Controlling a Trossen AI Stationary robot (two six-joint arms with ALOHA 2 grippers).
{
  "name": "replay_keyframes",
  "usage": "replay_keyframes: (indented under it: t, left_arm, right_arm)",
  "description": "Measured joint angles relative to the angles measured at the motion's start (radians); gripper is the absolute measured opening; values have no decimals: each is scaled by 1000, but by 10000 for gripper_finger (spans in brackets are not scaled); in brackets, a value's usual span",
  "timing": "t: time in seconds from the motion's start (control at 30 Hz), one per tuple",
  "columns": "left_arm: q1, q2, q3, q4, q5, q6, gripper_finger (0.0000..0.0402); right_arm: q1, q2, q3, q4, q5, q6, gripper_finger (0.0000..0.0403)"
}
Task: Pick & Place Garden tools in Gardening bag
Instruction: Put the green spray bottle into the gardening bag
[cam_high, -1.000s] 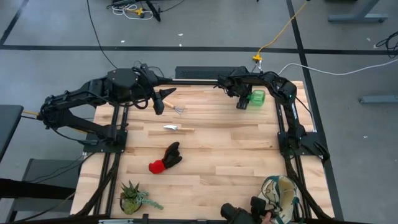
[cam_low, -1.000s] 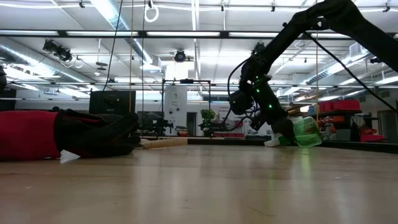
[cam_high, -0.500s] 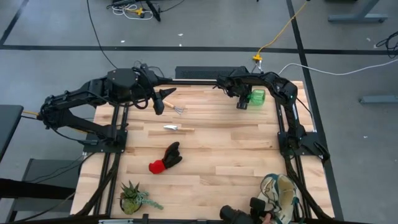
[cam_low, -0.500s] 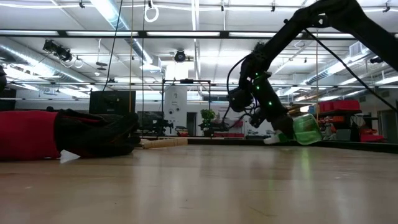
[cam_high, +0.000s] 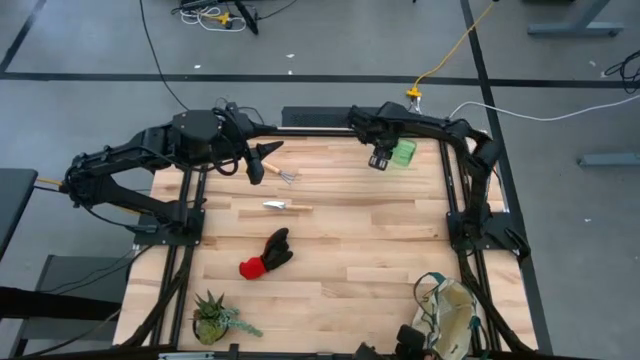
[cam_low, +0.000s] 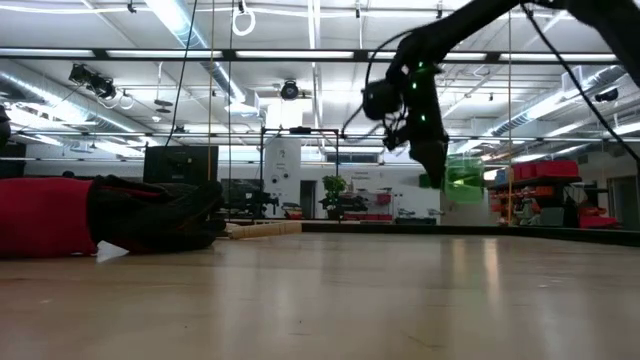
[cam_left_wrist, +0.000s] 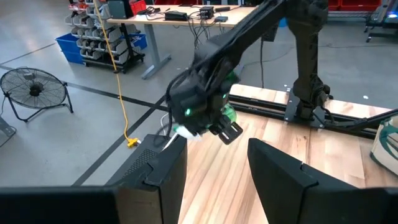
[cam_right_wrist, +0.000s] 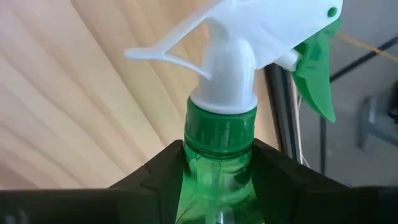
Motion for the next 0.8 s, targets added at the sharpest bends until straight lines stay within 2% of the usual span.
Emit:
replay_keyframes:
  t: [0.43, 0.8]
  left_arm:
    - [0, 0, 0, 1, 0, 0, 177]
    - [0, 0, 0, 1, 0, 0, 177]
  right_arm:
    - [106, -274, 0, 64, -10, 153, 169]
    - [280, -457, 0, 131, -8, 283, 169]
